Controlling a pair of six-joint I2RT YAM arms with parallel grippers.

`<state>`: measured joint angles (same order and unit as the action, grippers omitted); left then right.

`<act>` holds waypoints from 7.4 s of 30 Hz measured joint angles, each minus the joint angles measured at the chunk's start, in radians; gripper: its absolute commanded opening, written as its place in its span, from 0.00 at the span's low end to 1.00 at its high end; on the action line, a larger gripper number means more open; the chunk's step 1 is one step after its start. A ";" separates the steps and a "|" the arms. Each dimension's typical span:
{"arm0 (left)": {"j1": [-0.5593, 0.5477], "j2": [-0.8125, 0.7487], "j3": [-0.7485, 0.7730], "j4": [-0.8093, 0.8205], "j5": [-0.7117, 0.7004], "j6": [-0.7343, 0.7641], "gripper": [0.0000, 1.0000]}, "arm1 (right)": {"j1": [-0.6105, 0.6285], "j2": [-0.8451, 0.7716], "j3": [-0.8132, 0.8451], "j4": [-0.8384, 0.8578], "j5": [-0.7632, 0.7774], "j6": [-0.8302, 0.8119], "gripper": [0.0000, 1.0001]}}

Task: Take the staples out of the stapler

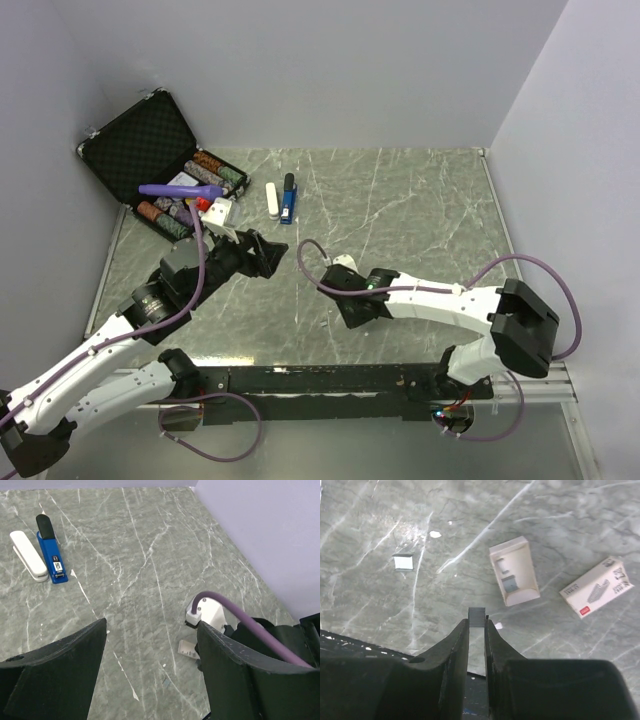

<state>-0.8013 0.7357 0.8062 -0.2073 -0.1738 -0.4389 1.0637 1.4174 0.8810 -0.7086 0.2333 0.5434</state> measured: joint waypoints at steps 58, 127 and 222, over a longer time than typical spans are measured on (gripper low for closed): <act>0.000 -0.007 0.000 0.000 0.000 0.000 0.78 | -0.159 0.097 -0.004 0.084 -0.012 -0.017 0.38; 0.000 -0.136 -0.039 0.000 -0.138 -0.011 0.79 | 0.036 0.288 0.140 0.174 -0.110 -0.009 0.31; 0.000 -0.031 -0.039 0.000 -0.085 -0.010 0.80 | -0.167 -0.163 -0.097 0.033 0.086 0.101 0.39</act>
<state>-0.8013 0.7044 0.7670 -0.2070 -0.2592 -0.4492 0.8963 1.2541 0.7841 -0.6754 0.3191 0.6445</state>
